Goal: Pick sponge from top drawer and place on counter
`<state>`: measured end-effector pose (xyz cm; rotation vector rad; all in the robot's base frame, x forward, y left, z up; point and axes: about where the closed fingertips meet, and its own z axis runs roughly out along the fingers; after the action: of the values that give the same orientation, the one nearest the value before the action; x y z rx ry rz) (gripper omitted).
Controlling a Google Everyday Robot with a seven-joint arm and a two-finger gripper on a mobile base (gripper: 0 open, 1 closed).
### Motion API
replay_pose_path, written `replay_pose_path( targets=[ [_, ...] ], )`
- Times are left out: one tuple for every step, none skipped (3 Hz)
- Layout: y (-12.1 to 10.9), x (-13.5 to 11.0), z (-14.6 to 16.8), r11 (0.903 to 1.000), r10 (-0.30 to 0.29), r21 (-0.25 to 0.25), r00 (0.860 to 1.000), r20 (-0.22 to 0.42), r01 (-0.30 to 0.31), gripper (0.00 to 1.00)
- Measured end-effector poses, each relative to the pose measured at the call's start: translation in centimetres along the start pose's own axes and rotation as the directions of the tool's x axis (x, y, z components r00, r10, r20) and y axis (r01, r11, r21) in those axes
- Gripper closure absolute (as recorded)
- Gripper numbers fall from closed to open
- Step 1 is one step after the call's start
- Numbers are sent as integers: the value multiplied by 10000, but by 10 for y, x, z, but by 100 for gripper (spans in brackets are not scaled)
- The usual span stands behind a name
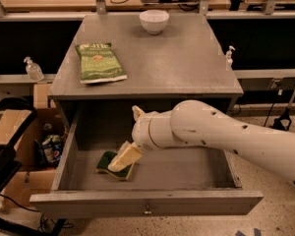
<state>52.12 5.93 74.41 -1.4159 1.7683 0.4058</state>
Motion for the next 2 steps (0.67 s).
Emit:
replay_pose_path(
  targets=[
    [-1, 4, 5, 9998, 126, -180, 9999, 77, -124, 0],
    [-2, 31, 33, 9957, 632, -674, 9979, -162, -641, 0]
  ],
)
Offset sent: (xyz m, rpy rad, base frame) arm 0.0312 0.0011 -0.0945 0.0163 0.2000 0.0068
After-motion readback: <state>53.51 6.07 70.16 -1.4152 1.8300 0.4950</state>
